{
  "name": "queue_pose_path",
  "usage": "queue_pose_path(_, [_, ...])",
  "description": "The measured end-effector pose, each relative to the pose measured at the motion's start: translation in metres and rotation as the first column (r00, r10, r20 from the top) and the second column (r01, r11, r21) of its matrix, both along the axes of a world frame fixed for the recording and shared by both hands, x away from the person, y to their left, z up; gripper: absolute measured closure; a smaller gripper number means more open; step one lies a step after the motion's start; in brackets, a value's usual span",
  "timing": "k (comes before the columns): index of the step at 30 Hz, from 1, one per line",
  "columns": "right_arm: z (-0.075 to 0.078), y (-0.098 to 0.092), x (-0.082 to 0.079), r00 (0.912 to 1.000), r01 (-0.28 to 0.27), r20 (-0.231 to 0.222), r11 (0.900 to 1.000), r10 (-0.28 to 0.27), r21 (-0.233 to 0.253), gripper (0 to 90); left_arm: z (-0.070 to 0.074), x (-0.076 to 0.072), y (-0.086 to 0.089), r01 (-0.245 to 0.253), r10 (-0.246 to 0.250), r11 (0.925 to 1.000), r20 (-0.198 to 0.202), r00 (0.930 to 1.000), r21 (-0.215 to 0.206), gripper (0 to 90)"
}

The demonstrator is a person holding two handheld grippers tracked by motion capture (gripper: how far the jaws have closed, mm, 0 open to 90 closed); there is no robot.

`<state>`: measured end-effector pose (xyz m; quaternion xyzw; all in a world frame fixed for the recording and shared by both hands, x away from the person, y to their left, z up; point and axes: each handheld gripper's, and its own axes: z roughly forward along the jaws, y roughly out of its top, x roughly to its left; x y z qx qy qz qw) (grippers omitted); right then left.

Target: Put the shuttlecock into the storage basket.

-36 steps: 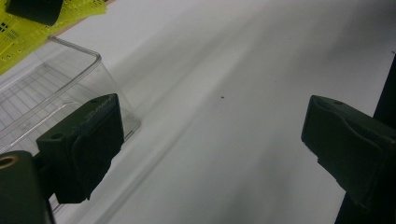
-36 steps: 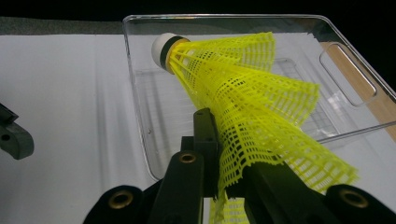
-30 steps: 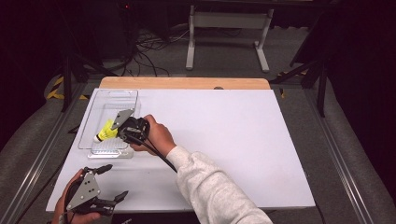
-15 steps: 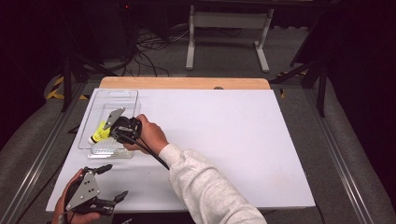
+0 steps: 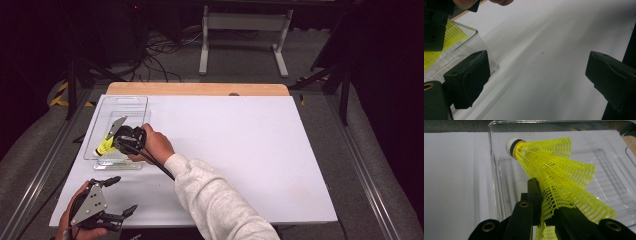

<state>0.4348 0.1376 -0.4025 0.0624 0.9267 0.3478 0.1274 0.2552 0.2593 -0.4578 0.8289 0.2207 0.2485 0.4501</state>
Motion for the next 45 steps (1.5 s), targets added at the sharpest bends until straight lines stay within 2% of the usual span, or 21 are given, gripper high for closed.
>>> queue_pose_path(7, [-0.01, 0.0, 0.005, 0.999, 0.016, -0.041, 1.0, -0.016, -0.004, 87.0, 0.0, 0.0, 0.0, 0.001, -0.001, 1.0, -0.004, 1.0, -0.002, 6.8])
queue_pose_path(10, [-0.011, 0.001, 0.005, 0.999, 0.017, -0.041, 1.0, -0.018, -0.006, 86.8, -0.001, 0.0, -0.001, 0.001, -0.001, 1.0, -0.008, 1.0, -0.002, 6.8])
queue_pose_path(22, [-0.019, -0.001, 0.008, 0.9957, 0.032, -0.087, 0.999, -0.032, -0.009, 84.6, -0.001, 0.0, -0.001, 0.006, -0.006, 1.0, -0.01, 0.9999, 0.002, 6.8])
queue_pose_path(31, [-0.019, -0.003, 0.009, 0.993, 0.048, -0.108, 0.999, -0.047, 0.005, 79.6, -0.001, 0.001, -0.001, 0.005, -0.005, 1.0, -0.011, 0.9999, 0.003, 6.8])
queue_pose_path(32, [-0.016, -0.006, 0.01, 0.9923, 0.055, -0.112, 0.998, -0.052, 0.022, 75.0, -0.001, 0.001, -0.001, 0.002, -0.002, 1.0, -0.014, 0.9999, 0.003, 6.8])
queue_pose_path(37, [-0.011, -0.01, 0.009, 0.993, 0.062, -0.103, 0.997, -0.058, 0.037, 72.3, -0.001, 0.002, -0.002, 0.005, -0.005, 1.0, -0.01, 0.9999, 0.007, 6.8])
queue_pose_path(39, [-0.007, -0.013, 0.006, 0.9949, 0.067, -0.078, 0.997, -0.064, 0.038, 68.1, -0.002, 0.002, -0.002, 0.005, -0.005, 1.0, -0.015, 0.9999, 0.005, 6.8])
queue_pose_path(45, [0.0, -0.021, 0.002, 0.9964, 0.074, -0.045, 0.996, -0.071, 0.059, 63.5, -0.002, 0.002, -0.003, 0.008, -0.008, 0.9999, -0.019, 0.9998, 0.009, 6.8])
